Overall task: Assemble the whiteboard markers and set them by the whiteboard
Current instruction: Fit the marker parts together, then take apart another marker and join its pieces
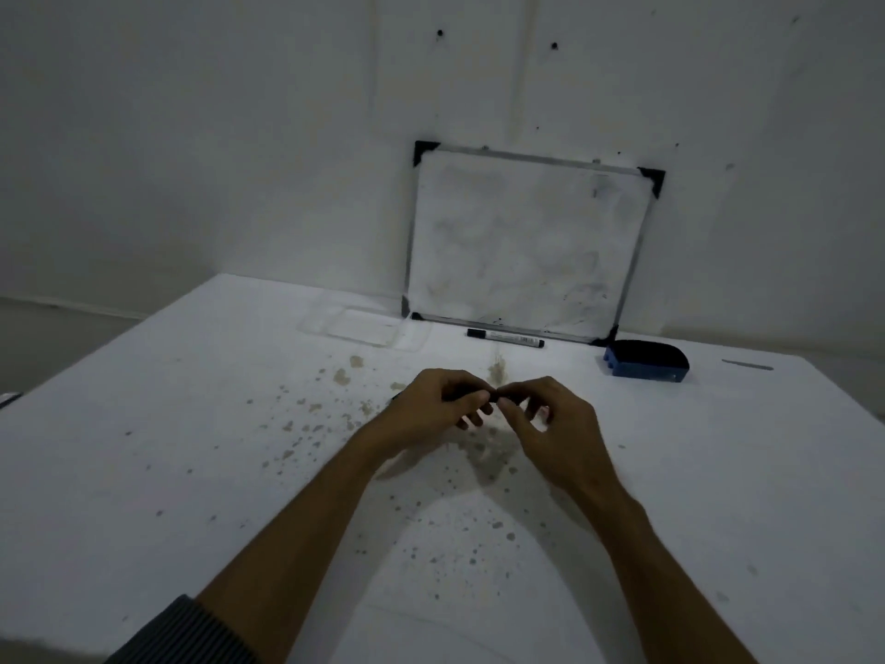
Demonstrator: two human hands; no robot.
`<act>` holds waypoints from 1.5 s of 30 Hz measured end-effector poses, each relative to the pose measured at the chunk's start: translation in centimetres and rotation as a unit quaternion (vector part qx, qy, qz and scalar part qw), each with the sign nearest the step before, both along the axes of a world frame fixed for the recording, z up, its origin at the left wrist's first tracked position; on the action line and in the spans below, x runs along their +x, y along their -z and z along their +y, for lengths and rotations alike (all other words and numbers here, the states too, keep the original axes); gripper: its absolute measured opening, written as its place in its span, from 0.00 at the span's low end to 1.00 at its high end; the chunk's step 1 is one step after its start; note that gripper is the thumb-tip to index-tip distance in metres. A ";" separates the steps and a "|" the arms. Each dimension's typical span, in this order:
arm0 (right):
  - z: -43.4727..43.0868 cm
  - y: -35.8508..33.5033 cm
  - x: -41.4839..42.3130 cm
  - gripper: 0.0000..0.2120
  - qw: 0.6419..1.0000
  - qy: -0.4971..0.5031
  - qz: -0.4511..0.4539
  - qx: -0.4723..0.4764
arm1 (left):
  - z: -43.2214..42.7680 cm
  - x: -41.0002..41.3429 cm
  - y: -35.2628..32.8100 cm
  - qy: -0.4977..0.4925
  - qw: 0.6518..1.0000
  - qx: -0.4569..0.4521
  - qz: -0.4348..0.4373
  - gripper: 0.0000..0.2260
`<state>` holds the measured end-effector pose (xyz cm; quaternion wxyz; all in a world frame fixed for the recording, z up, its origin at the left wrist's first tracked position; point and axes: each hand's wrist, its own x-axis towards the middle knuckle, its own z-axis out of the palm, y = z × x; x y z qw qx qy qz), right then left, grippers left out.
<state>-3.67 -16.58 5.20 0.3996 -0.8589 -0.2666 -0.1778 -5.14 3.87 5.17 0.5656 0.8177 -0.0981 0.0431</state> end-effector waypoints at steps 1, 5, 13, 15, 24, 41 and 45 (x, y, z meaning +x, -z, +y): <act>0.2 0.1 -0.1 0.09 1.000 -0.004 -0.001 -0.003 | 0.4 -0.3 -0.5 0.003 1.000 0.012 0.005 0.07; 1.5 0.1 -0.1 0.08 0.996 -0.012 0.026 -0.087 | 3.3 -0.8 -2.5 0.030 0.994 0.083 0.067 0.11; 7.8 -3.8 3.3 0.05 0.991 -0.014 -0.020 -0.132 | 14.1 0.8 -1.6 -0.252 0.928 0.256 0.098 0.27; 10.4 -5.0 5.1 0.07 0.994 -0.013 -0.024 -0.110 | 14.9 1.0 0.7 -0.323 0.888 0.309 0.103 0.36; 22.4 -6.6 14.9 0.11 0.969 -0.035 0.057 -0.238 | 15.4 3.2 4.2 -0.347 0.854 0.378 0.085 0.37; 25.2 -5.1 19.4 0.12 0.957 -0.039 0.114 -0.263 | 15.8 3.7 4.7 -0.363 0.865 0.340 0.064 0.39; 20.2 -6.8 16.3 0.12 0.982 -0.022 0.090 -0.162 | 15.6 2.8 3.3 -0.396 0.883 0.248 0.034 0.29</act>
